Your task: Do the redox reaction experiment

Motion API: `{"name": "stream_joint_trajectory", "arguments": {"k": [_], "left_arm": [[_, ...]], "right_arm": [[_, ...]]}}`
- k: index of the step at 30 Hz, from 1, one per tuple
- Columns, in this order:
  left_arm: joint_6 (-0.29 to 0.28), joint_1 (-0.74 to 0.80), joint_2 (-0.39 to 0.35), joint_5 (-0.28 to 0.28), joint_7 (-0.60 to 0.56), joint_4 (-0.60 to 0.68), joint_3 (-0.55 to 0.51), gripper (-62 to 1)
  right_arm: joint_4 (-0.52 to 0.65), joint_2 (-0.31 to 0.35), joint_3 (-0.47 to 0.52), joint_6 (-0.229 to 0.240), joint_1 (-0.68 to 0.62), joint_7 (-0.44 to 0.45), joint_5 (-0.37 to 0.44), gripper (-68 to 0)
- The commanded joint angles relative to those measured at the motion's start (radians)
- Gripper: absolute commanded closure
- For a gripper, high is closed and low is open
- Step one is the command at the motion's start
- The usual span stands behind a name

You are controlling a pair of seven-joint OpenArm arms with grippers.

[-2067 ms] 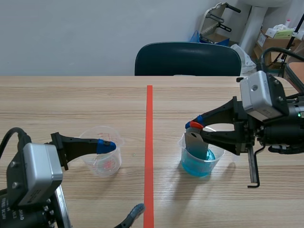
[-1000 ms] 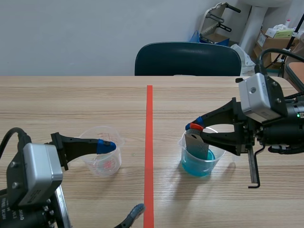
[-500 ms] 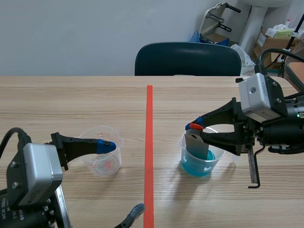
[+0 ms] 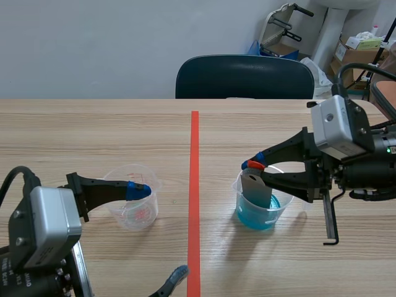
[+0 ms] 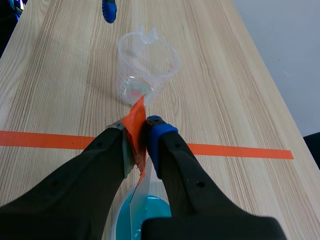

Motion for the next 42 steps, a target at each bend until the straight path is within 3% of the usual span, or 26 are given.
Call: {"name": "stream_joint_trajectory", "arguments": {"k": [1,18,42], "left_arm": [[-0.002,0.0,0.008,-0.01,-0.017,0.008,0.004,-62.3],[-0.002,0.0,0.008,-0.01,-0.004,0.008,0.004,-62.3],[-0.002,-0.001,0.008,-0.002,0.035,0.008,0.004,-62.3]], "right_arm": [[0.013,0.009,0.013,0.008,0.012,0.019,0.017,-0.6],[0.013,0.009,0.013,0.008,0.012,0.064,0.017,-0.6],[0.013,0.014,0.013,0.008,0.012,0.06,0.011,-0.6]]}}
